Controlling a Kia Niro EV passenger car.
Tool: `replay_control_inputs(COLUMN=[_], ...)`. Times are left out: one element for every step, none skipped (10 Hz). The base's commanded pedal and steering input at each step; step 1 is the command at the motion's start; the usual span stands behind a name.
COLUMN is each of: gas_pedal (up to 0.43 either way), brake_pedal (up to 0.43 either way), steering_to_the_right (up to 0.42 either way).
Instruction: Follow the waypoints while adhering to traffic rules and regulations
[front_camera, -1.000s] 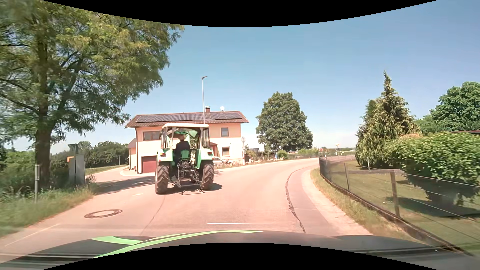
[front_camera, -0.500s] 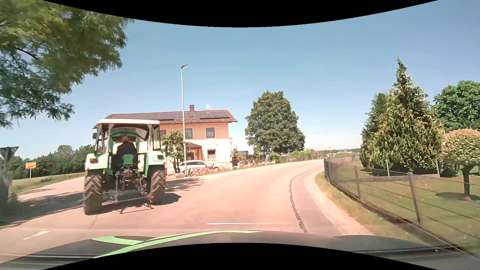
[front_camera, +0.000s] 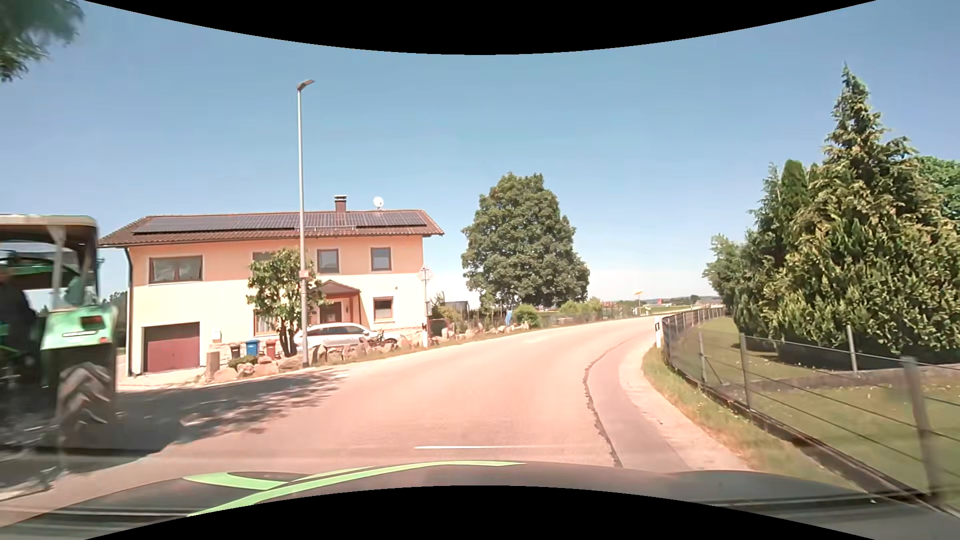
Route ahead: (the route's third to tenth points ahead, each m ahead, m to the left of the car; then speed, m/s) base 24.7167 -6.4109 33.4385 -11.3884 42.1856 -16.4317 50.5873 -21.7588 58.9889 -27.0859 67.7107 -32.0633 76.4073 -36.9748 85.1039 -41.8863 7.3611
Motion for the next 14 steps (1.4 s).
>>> replay_control_inputs(gas_pedal=[0.189,0.189,0.189,0.197,0.197,0.197,0.209,0.209,0.209,0.209,0.209,0.209,0.22,0.22], brake_pedal=[0.0,0.0,0.0,0.0,0.0,0.0,0.0,0.0,0.0,0.0,0.0,0.0,0.0,0.0], steering_to_the_right=[0.084,0.087,0.09,0.095,0.098,0.101,0.102,0.103,0.105,0.107,0.109,0.11,0.111,0.112])
